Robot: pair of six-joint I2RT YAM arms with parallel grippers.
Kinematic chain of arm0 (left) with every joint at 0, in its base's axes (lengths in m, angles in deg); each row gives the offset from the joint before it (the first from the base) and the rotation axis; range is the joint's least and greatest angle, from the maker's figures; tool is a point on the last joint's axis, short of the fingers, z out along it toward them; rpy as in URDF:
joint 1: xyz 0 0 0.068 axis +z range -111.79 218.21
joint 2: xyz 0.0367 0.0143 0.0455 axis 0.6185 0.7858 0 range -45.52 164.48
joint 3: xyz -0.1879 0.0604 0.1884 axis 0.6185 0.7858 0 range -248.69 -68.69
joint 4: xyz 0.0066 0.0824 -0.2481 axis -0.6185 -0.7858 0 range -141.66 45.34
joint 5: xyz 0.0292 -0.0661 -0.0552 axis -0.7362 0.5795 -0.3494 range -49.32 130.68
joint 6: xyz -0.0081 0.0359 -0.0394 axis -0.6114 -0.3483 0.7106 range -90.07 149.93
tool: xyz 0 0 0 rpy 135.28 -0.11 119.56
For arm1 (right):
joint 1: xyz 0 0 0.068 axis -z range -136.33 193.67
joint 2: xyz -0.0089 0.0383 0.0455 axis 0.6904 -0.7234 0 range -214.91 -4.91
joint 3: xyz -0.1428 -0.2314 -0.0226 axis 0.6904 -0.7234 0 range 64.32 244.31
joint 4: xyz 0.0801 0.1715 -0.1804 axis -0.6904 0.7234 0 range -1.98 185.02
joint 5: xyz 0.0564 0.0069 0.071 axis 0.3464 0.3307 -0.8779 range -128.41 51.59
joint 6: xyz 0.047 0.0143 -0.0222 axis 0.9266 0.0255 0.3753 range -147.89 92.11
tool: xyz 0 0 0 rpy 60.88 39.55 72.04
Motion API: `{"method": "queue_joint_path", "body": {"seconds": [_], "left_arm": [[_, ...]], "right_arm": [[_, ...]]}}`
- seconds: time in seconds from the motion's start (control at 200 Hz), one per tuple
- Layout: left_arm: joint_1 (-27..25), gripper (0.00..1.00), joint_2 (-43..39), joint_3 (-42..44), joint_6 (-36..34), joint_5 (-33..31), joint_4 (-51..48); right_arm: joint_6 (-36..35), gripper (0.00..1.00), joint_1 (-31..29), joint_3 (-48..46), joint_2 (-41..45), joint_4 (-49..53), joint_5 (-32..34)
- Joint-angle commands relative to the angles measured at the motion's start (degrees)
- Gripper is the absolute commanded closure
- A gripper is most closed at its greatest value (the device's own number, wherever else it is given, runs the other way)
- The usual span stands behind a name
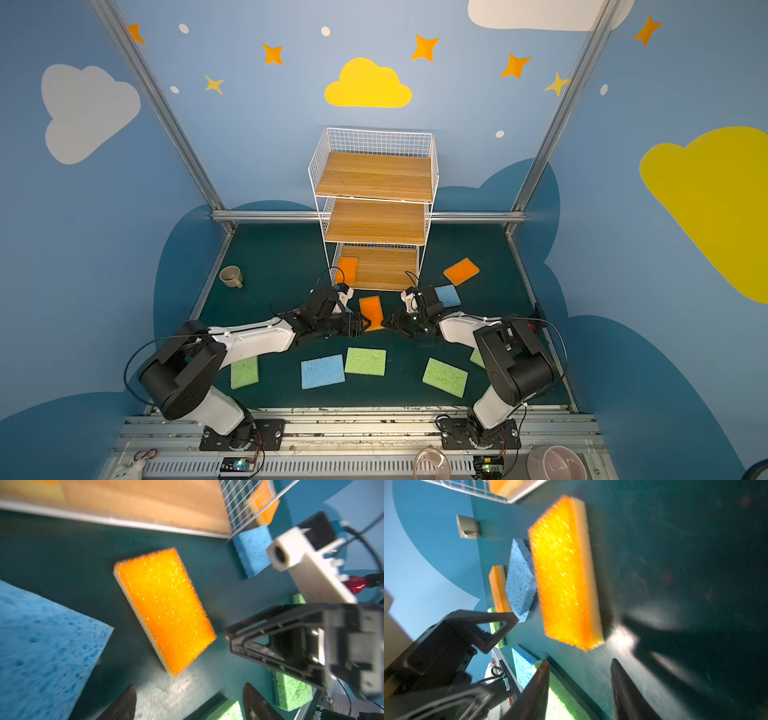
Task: Place and organize the cleaning sponges onto the shelf
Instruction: 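Grasp another orange sponge with the right gripper while the left gripper hovers nearby, then lift the held orange sponge with the right gripper toward the shelf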
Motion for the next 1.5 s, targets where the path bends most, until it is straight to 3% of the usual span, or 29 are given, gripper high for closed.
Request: {"method": "queue_joint_path", "body": {"seconds": [0.0, 0.28, 0.365, 0.611, 0.786, 0.936, 1.497], "left_arm": [[0.13, 0.17, -4.38, 2.21, -1.58, -2.72, -3.24], [0.85, 0.10, -11.61, 6.28, -0.82, -8.12, -7.33], [1.02, 0.00, -13.11, 7.35, -1.31, -8.97, -7.87], [2.48, 0.00, -16.84, 8.84, -1.70, -12.02, -10.70], [4.37, 0.00, -20.15, 11.03, -1.57, -12.53, -10.75], [5.47, 0.00, -21.59, 12.23, -1.57, -12.11, -11.08], [7.58, 0.00, -29.23, 15.65, -1.47, -13.32, -13.02]], "right_arm": [[-2.51, 0.51, 0.52, 2.20, -1.35, 1.64, 1.01], [-2.75, 0.57, 0.47, 5.15, -6.43, 1.36, -0.54], [-2.48, 0.60, 0.30, 5.57, -7.86, 0.56, -1.31], [-2.30, 0.69, -1.15, 6.87, -10.34, 0.32, -1.87], [-1.95, 0.82, -1.46, 6.95, -10.87, 0.21, -1.88], [-1.11, 1.00, -1.46, 7.01, -10.87, -0.57, -2.12], [7.63, 1.00, -1.38, 7.00, -5.77, -8.96, -2.78]]}}
